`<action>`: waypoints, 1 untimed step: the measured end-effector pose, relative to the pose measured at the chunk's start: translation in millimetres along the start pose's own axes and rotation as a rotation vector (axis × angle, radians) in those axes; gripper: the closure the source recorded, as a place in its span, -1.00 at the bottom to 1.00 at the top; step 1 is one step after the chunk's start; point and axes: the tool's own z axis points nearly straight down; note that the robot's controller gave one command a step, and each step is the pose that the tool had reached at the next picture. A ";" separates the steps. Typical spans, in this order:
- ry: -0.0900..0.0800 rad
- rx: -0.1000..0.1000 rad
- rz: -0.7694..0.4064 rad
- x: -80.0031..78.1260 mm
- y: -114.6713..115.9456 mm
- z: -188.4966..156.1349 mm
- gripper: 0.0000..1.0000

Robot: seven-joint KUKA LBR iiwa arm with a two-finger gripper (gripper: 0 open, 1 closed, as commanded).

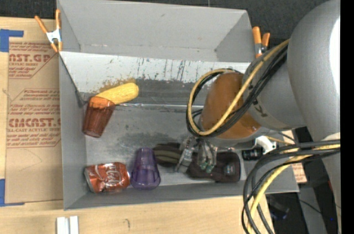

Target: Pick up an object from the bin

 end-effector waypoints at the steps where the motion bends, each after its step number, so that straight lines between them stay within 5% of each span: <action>1: 0.006 0.003 -0.001 1.5 -0.7 -4.9 1.00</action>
Offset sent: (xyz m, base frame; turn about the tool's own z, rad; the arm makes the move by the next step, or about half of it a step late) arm 0.0000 0.0002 0.1169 0.0000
